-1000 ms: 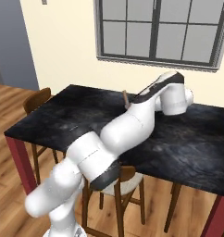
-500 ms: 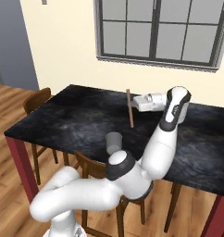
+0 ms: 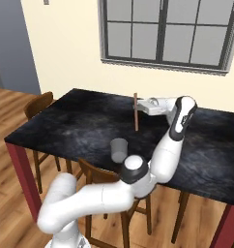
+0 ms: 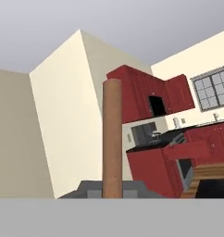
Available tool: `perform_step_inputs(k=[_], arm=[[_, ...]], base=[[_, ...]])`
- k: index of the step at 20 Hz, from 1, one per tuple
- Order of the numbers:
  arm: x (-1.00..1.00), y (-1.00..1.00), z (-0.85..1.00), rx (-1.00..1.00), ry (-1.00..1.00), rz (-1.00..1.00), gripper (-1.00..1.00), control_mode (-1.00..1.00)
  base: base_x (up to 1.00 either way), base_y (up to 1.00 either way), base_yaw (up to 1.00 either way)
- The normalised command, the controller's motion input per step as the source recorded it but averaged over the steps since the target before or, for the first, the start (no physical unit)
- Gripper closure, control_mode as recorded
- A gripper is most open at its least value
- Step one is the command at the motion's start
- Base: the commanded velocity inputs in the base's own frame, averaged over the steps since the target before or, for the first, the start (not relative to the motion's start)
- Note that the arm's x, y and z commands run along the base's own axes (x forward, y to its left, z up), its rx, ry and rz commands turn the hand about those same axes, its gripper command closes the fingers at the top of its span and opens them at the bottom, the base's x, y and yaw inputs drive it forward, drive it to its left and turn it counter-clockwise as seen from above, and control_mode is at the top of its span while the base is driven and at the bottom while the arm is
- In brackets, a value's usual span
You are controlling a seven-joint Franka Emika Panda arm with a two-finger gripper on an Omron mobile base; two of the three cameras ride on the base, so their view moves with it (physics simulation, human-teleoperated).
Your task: Take a straw from the drawer in front and place it inside the glass cup on the dining counter.
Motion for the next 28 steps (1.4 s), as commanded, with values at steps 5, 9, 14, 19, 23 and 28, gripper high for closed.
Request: perform_step_inputs(k=[5,9,14,19,23,28], arm=[[0.13,0.06,-0.18,0.05,0.00,0.15,1.00,-1.00],[-0.24,0.01,-0.14,0.05,-0.09,0.16,1.00,-1.00],[-0.72,0.08,-0.11,0.04,-0.22,0.04,1.00,-1.00],[-0.85,0.29,-0.10,0.09,-0.23,-0.03,1.00,-1.00],[-0.97,0.22,-0.05,0.15,-0.16,-0.17,1.00,-1.00],[-0.65,0.15,-0.01,0.16,-0.08,-0.26,1.00,-1.00]], base=[[0.00,0.00,0.00],[0.00,0.00,0.00],[0.00,0.00,0.00],[0.00,0.00,0.00],[0.00,0.00,0.00],[0.00,0.00,0.00]])
